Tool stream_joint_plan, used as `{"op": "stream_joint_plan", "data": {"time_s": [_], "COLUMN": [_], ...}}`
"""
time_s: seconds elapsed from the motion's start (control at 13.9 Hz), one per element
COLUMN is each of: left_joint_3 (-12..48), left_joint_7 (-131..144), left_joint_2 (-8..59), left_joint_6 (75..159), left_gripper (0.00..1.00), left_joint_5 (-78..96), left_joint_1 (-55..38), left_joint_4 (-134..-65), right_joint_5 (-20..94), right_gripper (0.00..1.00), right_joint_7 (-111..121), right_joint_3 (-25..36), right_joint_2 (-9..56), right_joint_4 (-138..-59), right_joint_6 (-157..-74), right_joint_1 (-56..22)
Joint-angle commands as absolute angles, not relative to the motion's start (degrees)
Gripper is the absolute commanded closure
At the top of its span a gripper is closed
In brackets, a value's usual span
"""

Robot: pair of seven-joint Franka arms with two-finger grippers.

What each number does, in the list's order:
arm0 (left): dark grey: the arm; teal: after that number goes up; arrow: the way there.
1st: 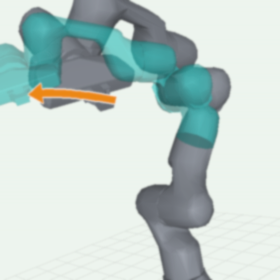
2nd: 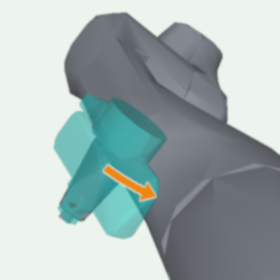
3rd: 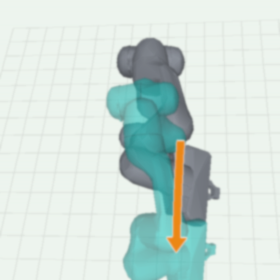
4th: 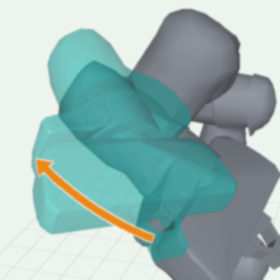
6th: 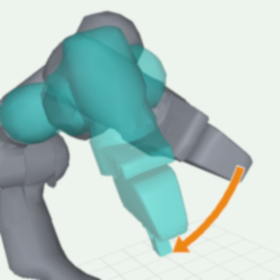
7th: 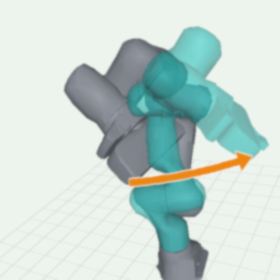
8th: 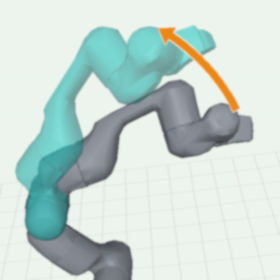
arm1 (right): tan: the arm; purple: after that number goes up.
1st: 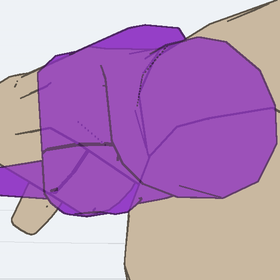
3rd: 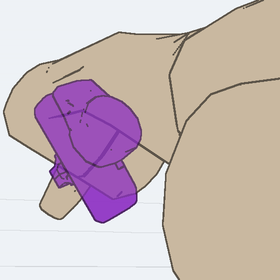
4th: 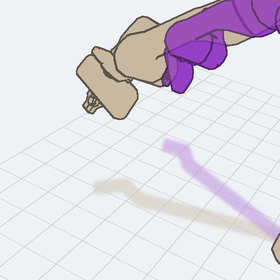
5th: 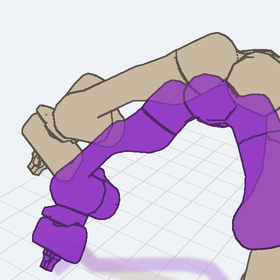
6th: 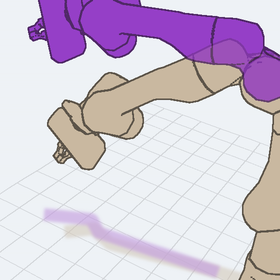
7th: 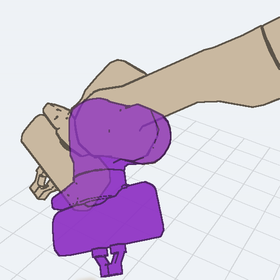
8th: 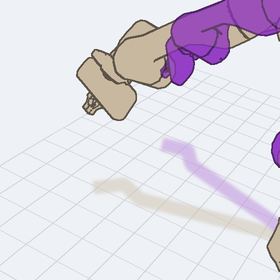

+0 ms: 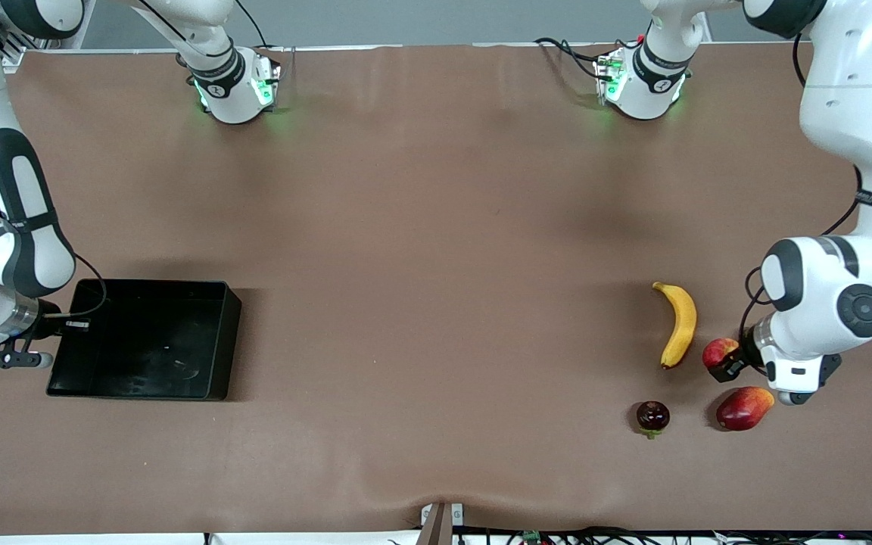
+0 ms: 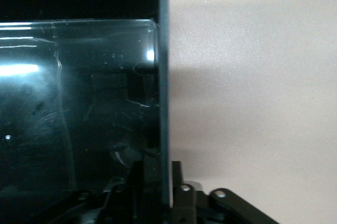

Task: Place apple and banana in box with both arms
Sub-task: 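Grasp the red-yellow apple with the left gripper while the right gripper grips the tray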

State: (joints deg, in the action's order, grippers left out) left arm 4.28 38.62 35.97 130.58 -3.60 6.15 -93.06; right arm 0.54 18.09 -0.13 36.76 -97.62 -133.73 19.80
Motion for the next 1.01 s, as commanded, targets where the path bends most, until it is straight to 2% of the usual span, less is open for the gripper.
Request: {"op": "stream_joint_plan", "data": {"time_s": [0.0, 0.07, 0.5, 0.93], "left_joint_3": [4.7, 4.9, 8.3, 11.1], "left_joint_7": [39.3, 39.5, 40.3, 44.2], "left_joint_2": [32.2, 31.7, 27.4, 24.8], "left_joint_6": [126.6, 125.2, 117.6, 111.8], "left_gripper": [1.00, 1.00, 1.00, 1.00], "left_joint_5": [-4.4, -4.3, -3.8, -4.3], "left_joint_1": [6.2, 6.2, 6.2, 6.2], "left_joint_4": [-94.3, -94.3, -93.7, -93.9], "right_joint_5": [0.0, 0.2, 0.8, 0.8], "right_gripper": [0.95, 1.00, 1.00, 1.00], "right_joint_7": [18.4, 18.4, 18.0, 10.0], "right_joint_3": [-1.2, -1.2, -2.7, -13.1], "right_joint_2": [36.3, 35.7, 29.0, 24.4], "right_joint_4": [-96.9, -96.9, -96.6, -96.7], "right_joint_6": [-132.8, -132.1, -125.3, -119.3], "right_joint_1": [20.7, 20.6, 18.5, 18.5]}}
